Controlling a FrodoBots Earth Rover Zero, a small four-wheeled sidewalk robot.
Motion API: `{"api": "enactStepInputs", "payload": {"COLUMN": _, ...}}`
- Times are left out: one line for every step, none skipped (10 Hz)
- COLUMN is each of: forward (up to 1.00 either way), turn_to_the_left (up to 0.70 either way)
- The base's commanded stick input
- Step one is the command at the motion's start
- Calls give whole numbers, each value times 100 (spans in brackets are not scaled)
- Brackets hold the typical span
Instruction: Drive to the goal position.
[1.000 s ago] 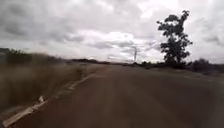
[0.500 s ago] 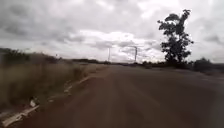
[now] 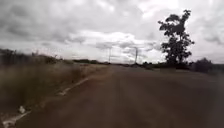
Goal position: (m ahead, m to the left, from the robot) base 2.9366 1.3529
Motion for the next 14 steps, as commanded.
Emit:
{"api": "enactStepInputs", "payload": {"forward": 50, "turn_to_the_left": 0}}
{"api": "enactStepInputs", "payload": {"forward": 50, "turn_to_the_left": 0}}
{"api": "enactStepInputs", "payload": {"forward": 50, "turn_to_the_left": 0}}
{"api": "enactStepInputs", "payload": {"forward": 50, "turn_to_the_left": 0}}
{"api": "enactStepInputs", "payload": {"forward": 50, "turn_to_the_left": 0}}
{"api": "enactStepInputs", "payload": {"forward": 50, "turn_to_the_left": 0}}
{"api": "enactStepInputs", "payload": {"forward": 50, "turn_to_the_left": 0}}
{"api": "enactStepInputs", "payload": {"forward": 50, "turn_to_the_left": 0}}
{"api": "enactStepInputs", "payload": {"forward": 50, "turn_to_the_left": 0}}
{"api": "enactStepInputs", "payload": {"forward": 50, "turn_to_the_left": 0}}
{"api": "enactStepInputs", "payload": {"forward": 50, "turn_to_the_left": 0}}
{"api": "enactStepInputs", "payload": {"forward": 50, "turn_to_the_left": 0}}
{"api": "enactStepInputs", "payload": {"forward": 50, "turn_to_the_left": 0}}
{"api": "enactStepInputs", "payload": {"forward": 50, "turn_to_the_left": 0}}
